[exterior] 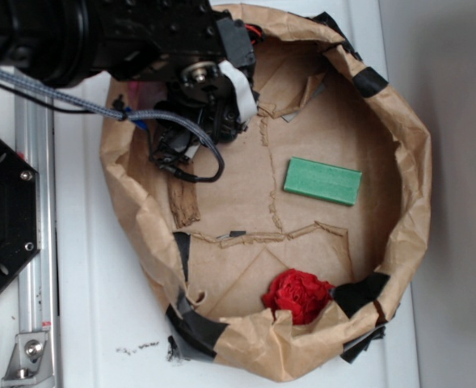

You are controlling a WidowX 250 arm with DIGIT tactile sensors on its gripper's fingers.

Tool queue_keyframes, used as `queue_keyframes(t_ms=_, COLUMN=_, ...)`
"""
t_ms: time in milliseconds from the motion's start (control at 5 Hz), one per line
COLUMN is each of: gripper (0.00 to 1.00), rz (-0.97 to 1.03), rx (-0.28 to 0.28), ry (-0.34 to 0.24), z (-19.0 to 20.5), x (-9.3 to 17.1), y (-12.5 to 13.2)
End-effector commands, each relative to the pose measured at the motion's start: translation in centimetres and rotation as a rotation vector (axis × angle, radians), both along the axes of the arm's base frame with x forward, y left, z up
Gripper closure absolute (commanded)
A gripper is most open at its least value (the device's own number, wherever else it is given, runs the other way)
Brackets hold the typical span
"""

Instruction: Grab the plastic pickle.

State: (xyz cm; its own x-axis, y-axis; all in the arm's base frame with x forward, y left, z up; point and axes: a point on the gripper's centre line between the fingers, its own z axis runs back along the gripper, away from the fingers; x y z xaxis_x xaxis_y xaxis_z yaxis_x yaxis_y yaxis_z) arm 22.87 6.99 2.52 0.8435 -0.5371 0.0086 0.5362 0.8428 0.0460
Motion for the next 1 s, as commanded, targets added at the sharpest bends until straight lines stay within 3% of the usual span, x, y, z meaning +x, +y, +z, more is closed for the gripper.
queue_keyframes(t_ms=0, gripper=1.0, rz=0.155, rx=0.012, ry=-0.143, z=5.6, x=0.7, y=0.0)
queue_keyframes(t_ms=200, gripper=1.0, rz=0.324, rx=-0.018, ry=-0.217, z=8.5, x=1.0, y=-1.4)
queue_keyframes(t_ms=400, gripper=1.0, rz=0.498, rx=-0.058, ry=-0.247, z=12.4, x=2.6, y=-3.9)
queue_keyframes(t_ms=800, gripper=1.0, rz=0.734, rx=-0.056, ry=-0.217, z=14.4, x=4.4, y=-5.5)
